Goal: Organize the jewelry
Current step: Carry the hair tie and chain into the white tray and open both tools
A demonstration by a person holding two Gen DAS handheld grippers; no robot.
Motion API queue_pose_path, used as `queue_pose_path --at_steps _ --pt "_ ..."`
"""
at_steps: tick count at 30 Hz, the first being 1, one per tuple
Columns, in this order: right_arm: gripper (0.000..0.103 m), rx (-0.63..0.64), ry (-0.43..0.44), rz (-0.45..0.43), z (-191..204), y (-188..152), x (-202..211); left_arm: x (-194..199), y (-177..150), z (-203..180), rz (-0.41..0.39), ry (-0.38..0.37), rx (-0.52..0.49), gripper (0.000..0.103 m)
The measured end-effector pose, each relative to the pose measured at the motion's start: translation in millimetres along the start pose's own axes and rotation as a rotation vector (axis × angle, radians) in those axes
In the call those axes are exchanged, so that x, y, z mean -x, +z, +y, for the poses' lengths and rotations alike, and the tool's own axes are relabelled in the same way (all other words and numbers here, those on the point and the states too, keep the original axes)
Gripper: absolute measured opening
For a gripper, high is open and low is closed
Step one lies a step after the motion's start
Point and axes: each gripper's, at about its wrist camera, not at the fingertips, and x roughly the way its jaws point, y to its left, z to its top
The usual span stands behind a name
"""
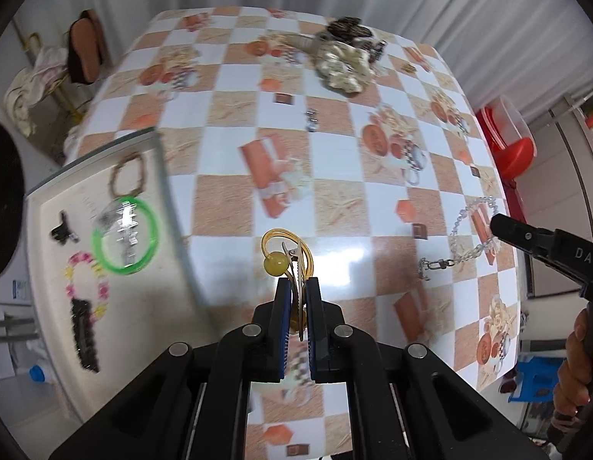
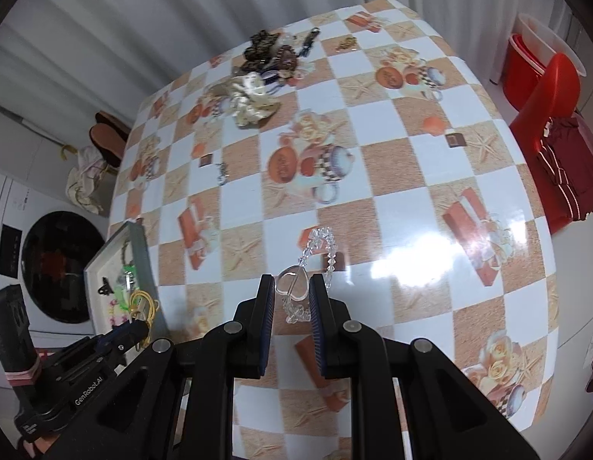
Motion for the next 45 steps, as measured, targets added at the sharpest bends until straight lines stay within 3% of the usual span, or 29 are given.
queue_pose_path --at_steps 11,28,38,45 --pt "0.020 0.122 0.052 0.010 72 -8 11 14 -51 29 -0.024 0.051 0.098 0.013" --pt "0.020 0.334 0.182 0.055 190 -36 8 39 -88 92 -0.043 0.095 0.231 0.013" --pt "0.020 0.405 0.243 0.183 230 -66 -38 17 -117 129 0.002 0.141 0.305 0.013" --pt "0.020 0.445 0.186 0.287 240 -90 -98 -8 -120 137 0.029 0.188 0.294 0.013"
